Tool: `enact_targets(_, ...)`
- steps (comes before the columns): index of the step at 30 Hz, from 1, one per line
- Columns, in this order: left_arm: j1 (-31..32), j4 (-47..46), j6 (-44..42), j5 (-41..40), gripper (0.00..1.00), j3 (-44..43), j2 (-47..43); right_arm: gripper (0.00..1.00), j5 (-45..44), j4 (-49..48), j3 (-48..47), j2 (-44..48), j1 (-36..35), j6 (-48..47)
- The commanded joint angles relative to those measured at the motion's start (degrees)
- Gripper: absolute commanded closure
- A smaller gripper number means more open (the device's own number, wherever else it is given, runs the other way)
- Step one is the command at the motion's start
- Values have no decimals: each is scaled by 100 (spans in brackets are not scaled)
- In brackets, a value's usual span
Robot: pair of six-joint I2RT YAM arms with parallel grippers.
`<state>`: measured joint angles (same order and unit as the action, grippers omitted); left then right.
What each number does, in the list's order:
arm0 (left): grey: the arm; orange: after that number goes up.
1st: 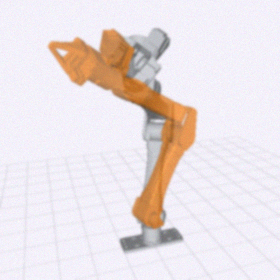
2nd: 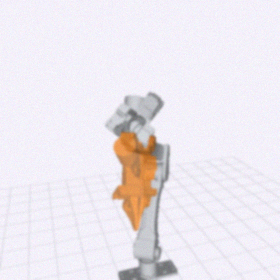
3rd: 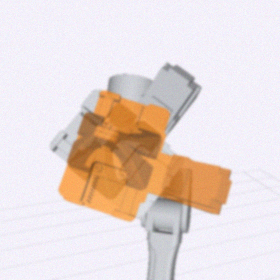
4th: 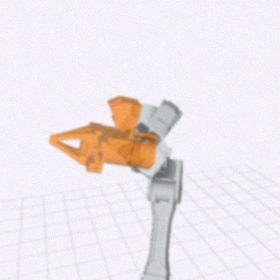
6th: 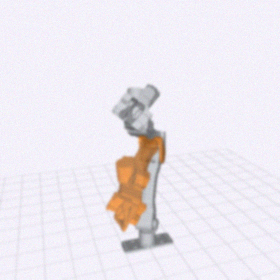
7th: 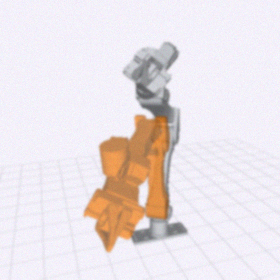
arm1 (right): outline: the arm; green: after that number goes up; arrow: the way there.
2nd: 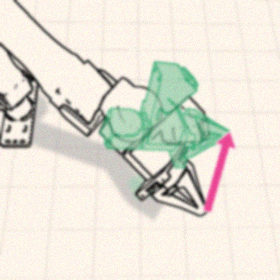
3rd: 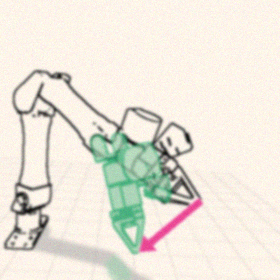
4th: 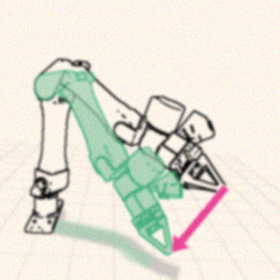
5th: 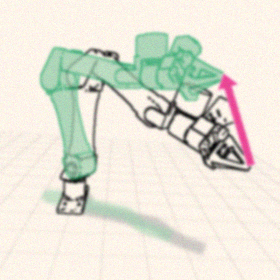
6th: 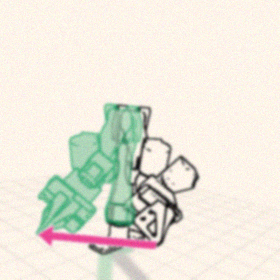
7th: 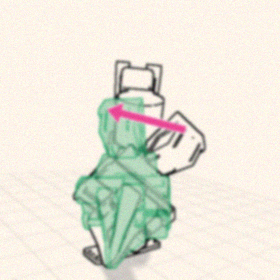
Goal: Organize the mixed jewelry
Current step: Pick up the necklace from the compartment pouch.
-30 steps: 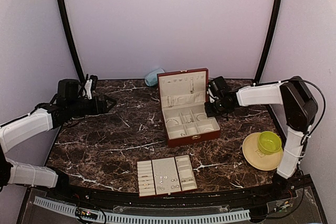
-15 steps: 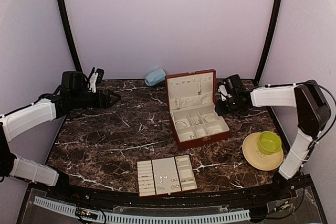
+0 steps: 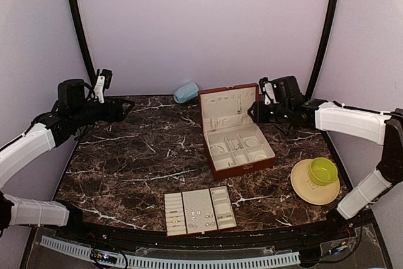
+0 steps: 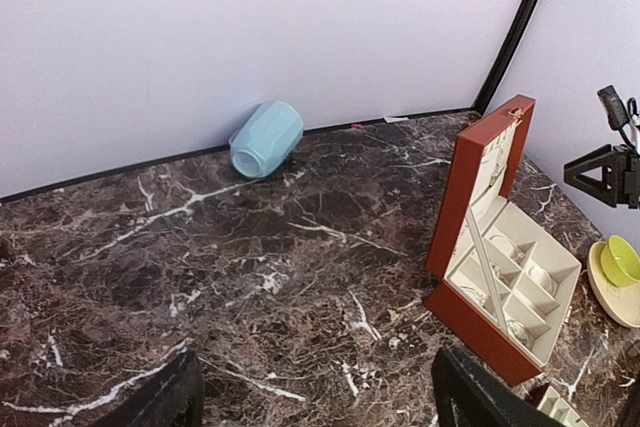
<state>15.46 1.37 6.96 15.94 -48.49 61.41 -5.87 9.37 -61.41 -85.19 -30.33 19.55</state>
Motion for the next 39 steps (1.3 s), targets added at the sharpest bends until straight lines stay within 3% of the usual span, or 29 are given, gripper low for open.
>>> enact_targets(1,-43,-52,-257,-411,19,76,-144,58,167,-817,62,-266,-668,837)
enact_targets(13,-44,230,-634,-801,18,33,-409,63,-282,-971,-1032,-2016,-1353,1049)
enact_targets(23,-50,230,-652,-781,18,71,-490,64,-742,-1013,-1507,-2648,-1404,1206)
enact_targets(39,-51,223,-639,-747,18,90,-463,72,-708,-1086,-1895,-3147,-1404,1196)
